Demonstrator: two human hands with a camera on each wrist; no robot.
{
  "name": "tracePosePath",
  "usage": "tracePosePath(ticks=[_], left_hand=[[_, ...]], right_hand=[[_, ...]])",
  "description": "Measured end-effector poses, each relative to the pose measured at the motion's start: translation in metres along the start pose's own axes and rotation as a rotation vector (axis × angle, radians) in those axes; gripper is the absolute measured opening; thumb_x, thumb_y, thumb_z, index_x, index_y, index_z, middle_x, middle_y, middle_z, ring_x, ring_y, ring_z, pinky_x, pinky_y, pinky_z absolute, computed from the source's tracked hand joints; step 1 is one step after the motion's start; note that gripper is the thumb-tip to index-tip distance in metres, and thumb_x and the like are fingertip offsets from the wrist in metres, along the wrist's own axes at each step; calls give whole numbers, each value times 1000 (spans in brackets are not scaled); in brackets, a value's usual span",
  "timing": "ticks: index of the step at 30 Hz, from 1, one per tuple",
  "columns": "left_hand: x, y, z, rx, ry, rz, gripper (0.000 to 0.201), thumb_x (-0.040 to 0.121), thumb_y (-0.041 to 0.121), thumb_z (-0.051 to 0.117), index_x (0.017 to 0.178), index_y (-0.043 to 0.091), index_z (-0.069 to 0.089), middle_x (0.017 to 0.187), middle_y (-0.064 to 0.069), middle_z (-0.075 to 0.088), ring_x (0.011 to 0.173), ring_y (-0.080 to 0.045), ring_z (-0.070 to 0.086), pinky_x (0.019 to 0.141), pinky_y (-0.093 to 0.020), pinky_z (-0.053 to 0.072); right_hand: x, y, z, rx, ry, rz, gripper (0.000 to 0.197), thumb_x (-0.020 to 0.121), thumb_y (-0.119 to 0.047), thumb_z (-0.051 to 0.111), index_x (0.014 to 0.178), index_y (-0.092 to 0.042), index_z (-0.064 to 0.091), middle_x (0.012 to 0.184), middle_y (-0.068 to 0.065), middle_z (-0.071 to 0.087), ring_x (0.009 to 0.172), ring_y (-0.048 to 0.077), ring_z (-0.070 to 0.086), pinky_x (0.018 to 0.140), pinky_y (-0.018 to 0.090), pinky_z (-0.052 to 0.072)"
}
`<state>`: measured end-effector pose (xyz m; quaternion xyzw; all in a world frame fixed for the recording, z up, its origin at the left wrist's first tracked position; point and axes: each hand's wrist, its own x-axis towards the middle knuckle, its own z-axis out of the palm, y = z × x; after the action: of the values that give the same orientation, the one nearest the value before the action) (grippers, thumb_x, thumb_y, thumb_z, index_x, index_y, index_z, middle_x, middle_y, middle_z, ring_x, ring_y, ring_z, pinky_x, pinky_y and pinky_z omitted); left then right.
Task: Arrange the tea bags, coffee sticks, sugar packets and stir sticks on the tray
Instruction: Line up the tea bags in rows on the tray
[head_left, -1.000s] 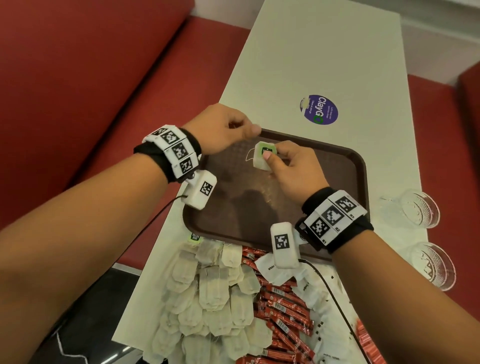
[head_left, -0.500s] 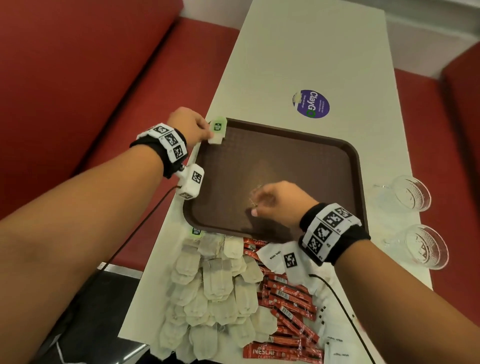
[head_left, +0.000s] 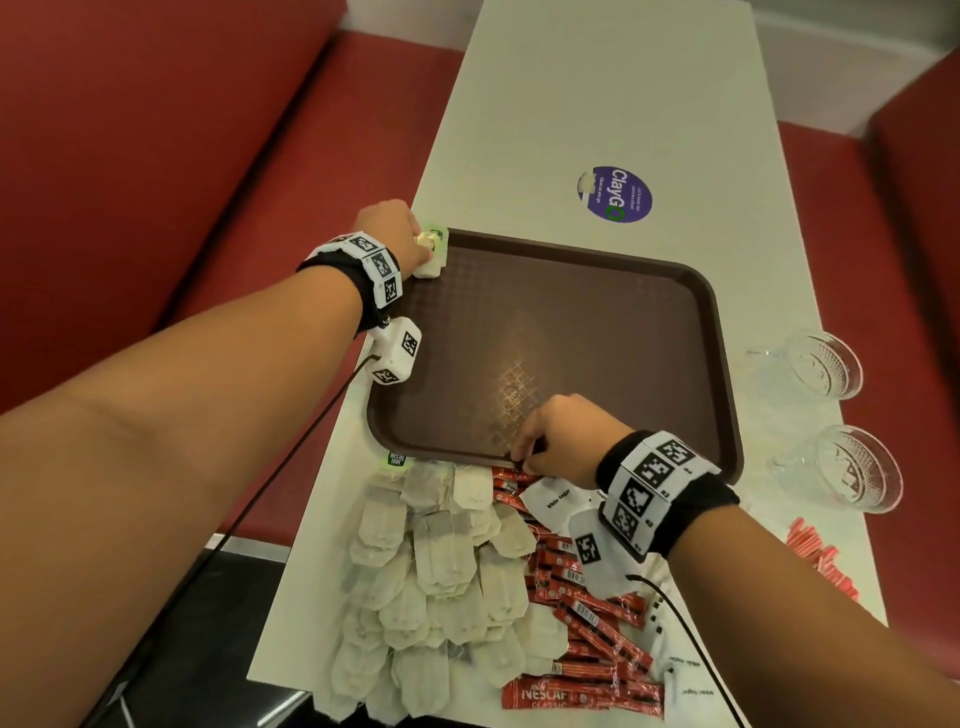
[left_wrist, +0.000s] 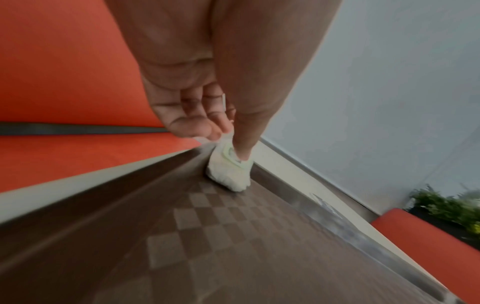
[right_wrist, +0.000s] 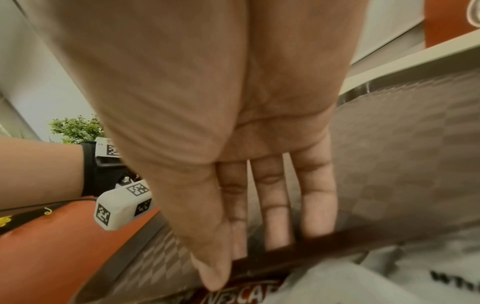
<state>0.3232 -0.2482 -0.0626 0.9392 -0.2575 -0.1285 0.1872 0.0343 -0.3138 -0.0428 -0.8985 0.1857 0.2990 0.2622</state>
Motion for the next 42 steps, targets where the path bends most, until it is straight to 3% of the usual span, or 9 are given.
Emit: tracePosePath(ticks=[6,11,15,19,23,30,35,39,42], left_hand=[[-5,5,7,131,-164,162,5,89,27,70,89,27,75,106,0,73,99,-23,66,89,-33,54],[-24,9,-9,85,-146,231,24,92,35,64,112,24,73,112,2,69,108,-23,62,96,-35,50],[-81,7,-25,-69,-118,369,16,91,35,67,104,28,72,102,12,67,95,-9,61,94,-32,49],[-147,-9,-33,-10,-335,521,10,90,36,68,99,34,71,87,25,55,78,10,49,77,-23,40],[-191,-35,-27,160,-488,557,10,91,41,65,96,35,71,85,21,62,78,5,56,71,-24,45],[-226,-44,-15,388,-514,613,24,86,51,63,105,37,65,103,15,63,98,-12,58,87,-36,49],[-229,-41,-3,474,-460,629,31,85,56,61,109,37,63,108,11,60,103,-16,57,87,-37,46],[-229,-40,-2,475,-429,677,27,92,52,53,106,33,67,106,9,61,101,-16,58,82,-33,47],[-226,-42,-5,393,-429,664,25,96,44,50,106,31,70,105,8,63,100,-16,59,82,-34,50]], right_hand=[[3,-1,-1,-13,-20,16,15,87,-19,73,91,-33,76,102,-10,72,98,13,66,97,34,53],[3,-7,-1,-40,-39,66,18,88,-17,71,92,-34,75,110,-7,71,101,17,66,98,36,53],[-10,-19,4,-56,0,9,26,88,-23,70,113,-27,69,110,-8,70,99,15,64,92,31,53],[-19,-37,8,-133,33,-100,37,84,-23,71,120,-29,66,110,-2,62,100,19,59,90,37,53],[-17,-47,18,-241,6,-142,49,81,-17,70,124,-39,63,105,-1,48,105,22,49,91,41,51],[-15,-54,26,-380,-6,-163,62,84,-9,63,133,-46,54,102,-2,38,110,24,44,87,42,52],[-15,-60,25,-389,-4,-177,48,90,-17,58,130,-43,59,104,-2,41,113,25,43,89,41,50],[-14,-57,25,-355,10,-189,38,93,-19,57,125,-36,67,122,3,51,119,25,44,97,43,48],[-13,-53,22,-284,55,-203,28,96,-24,56,119,-29,72,118,-1,54,117,23,48,97,38,46]])
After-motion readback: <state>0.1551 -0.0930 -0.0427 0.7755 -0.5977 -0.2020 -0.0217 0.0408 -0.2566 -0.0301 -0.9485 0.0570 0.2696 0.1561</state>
